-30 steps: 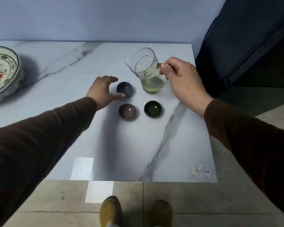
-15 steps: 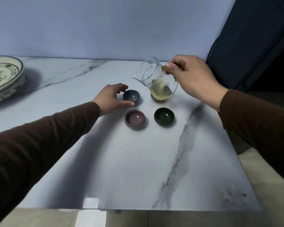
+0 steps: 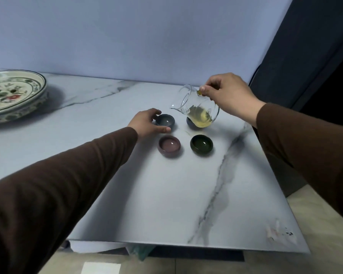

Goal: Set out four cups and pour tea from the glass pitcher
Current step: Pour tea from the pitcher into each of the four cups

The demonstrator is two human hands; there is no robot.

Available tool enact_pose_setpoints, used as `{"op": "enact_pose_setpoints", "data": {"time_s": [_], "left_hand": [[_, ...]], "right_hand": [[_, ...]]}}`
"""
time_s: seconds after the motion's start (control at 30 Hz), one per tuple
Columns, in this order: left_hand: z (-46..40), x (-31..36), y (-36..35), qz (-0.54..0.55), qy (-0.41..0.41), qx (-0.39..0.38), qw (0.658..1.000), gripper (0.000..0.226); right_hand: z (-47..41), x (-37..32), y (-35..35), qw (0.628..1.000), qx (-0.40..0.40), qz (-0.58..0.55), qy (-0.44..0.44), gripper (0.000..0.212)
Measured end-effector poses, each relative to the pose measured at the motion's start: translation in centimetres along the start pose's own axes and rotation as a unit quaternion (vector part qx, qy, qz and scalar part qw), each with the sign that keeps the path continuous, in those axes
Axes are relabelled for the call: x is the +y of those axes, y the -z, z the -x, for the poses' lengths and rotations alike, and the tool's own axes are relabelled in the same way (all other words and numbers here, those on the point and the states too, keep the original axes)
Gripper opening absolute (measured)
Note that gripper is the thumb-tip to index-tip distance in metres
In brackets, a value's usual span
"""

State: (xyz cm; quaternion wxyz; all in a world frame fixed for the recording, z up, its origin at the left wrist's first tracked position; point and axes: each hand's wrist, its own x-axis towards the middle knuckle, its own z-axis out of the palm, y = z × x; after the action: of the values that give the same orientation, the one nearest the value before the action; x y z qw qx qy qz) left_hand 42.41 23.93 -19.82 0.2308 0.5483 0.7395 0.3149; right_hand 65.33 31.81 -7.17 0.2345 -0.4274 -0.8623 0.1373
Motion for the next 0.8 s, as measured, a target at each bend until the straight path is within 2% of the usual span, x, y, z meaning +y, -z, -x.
{"op": "enact_pose_setpoints", "data": {"time_s": [0.33, 0.8], "left_hand": [[-0.6, -0.4, -0.3, 0.017, 0.000, 0.015, 1.000, 0.062], [-0.7, -0.5, -0.4, 0.045, 0.011, 0.023, 0.999, 0.057]], "right_hand": [[-1.4, -1.0, -0.4, 0.998, -0.030, 0.053, 0.032, 0.021], [-3.7, -2.9, -0.9, 0.984, -0.060, 0.138, 0.096, 0.020]]}}
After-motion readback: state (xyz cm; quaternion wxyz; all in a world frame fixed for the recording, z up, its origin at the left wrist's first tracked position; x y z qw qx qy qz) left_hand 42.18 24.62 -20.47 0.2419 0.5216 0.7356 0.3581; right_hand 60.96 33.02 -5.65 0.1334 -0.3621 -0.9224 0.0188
